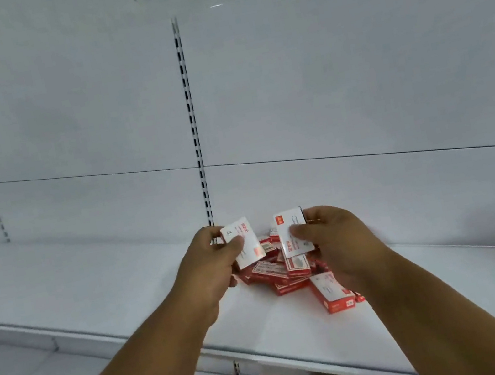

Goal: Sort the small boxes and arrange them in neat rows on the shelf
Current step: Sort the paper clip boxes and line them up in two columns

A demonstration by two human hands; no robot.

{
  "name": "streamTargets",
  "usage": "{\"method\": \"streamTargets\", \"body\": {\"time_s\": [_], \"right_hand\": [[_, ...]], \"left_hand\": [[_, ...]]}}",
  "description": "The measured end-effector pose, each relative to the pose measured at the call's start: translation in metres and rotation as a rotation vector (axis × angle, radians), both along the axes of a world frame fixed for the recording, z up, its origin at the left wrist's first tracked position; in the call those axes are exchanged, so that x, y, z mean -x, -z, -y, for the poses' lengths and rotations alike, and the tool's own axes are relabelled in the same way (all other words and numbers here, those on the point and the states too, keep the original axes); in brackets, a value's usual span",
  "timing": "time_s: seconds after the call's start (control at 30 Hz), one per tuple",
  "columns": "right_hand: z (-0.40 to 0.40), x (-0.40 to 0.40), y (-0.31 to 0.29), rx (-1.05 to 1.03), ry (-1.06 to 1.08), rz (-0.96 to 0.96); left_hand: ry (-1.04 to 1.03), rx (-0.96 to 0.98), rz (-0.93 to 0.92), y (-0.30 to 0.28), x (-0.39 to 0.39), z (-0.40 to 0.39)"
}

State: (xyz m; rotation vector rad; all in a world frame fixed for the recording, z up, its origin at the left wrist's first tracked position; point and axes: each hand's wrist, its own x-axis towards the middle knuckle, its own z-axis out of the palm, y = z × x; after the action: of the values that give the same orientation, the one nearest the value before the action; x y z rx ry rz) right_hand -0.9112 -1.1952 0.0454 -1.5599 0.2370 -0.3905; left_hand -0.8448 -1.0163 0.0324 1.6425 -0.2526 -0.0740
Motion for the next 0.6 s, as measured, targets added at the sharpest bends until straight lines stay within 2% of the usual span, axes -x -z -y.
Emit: {"method": "streamTargets", "body": {"time_s": [0.23,0.33,0.47,0.6], "right_hand": [[-0.051,-0.089,-0.016,0.349,0.041,-0.048],[-0.068,-0.125,-0.013,0.449,0.114,-0.146],[-0.083,-0.174,-0.005,0.724,0.244,-0.259],[-0.091,-0.206,0.007,0.875,0.328,-0.476]], "left_hand": [[-0.013,-0.29,0.128,-0.002,-0.088,-0.053],[0.01,-0.426,0.14,0.002,-0.134,-0.059],[0.077,-0.647,0.225,0.007,-0.185,-0.054],[0.176,-0.816,0.364,0.014,-0.215,-0.041]]}}
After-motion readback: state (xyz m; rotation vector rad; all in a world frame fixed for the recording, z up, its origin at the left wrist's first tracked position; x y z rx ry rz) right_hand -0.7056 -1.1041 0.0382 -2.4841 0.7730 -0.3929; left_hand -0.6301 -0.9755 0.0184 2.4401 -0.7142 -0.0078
